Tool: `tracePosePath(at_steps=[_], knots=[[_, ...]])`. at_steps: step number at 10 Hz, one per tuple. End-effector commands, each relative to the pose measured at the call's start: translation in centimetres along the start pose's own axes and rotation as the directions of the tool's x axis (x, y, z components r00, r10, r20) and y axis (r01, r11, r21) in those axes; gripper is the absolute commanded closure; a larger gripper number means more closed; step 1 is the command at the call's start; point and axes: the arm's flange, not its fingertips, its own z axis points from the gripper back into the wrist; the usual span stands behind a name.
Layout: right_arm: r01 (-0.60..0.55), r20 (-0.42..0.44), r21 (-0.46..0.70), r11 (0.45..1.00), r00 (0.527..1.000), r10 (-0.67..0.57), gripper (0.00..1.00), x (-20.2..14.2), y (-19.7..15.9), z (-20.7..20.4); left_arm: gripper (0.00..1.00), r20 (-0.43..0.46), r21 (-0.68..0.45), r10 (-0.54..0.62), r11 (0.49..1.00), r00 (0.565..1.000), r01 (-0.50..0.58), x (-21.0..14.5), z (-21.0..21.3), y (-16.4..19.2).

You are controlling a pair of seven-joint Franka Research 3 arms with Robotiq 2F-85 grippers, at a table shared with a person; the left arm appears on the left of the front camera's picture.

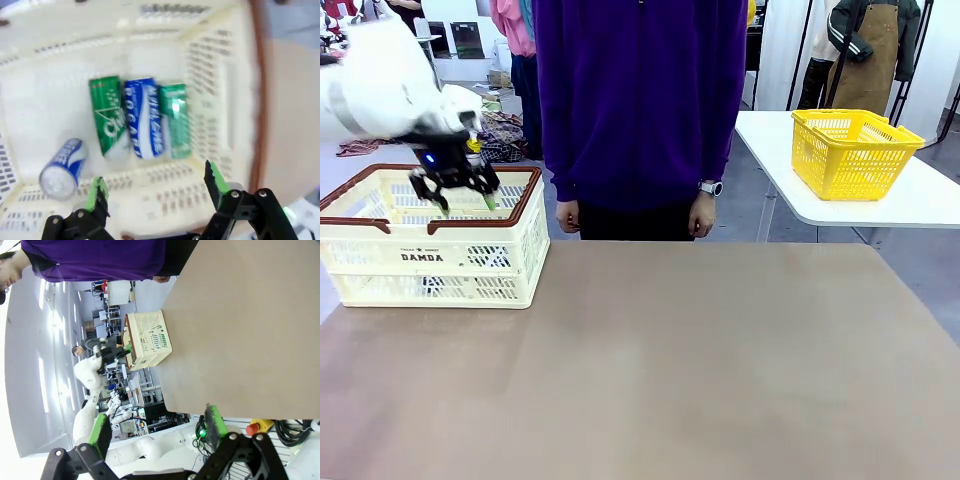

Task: Place the drinks into the Shopping basket.
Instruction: Pick up one drink and place it into the Shopping basket.

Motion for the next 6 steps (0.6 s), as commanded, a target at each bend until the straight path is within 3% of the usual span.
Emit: tracePosePath(at_steps=[1, 2, 3, 5, 6], knots=[[0.006, 0.006, 0.024, 1.0, 1.0, -0.006, 0.0, 0.2, 0.5, 0.1, 0.0, -0.01, -0.265, -0.094, 0.96, 0.995, 0.088, -3.5, 7.4, 2.7], [0.006, 0.006, 0.024, 1.0, 1.0, -0.006, 0.0, 0.2, 0.5, 0.1, 0.0, -0.001, -0.479, -0.229, 0.854, 0.973, 0.201, -5.8, 9.8, 3.8], [0.006, 0.006, 0.024, 1.0, 1.0, -0.006, 0.0, 0.2, 0.5, 0.1, 0.0, -0.006, -0.647, -0.352, 0.715, 0.936, 0.265, -8.1, 10.5, 5.1], [0.006, 0.006, 0.024, 1.0, 1.0, -0.006, 0.0, 0.2, 0.5, 0.1, 0.0, -0.023, -0.868, -0.394, 0.463, 0.919, 0.177, -12.6, 9.1, 8.1], [0.006, 0.006, 0.024, 1.0, 1.0, -0.006, 0.0, 0.2, 0.5, 0.1, 0.0, -0.047, -0.916, -0.275, 0.394, 0.96, 0.068, -14.2, 8.0, 9.4]])
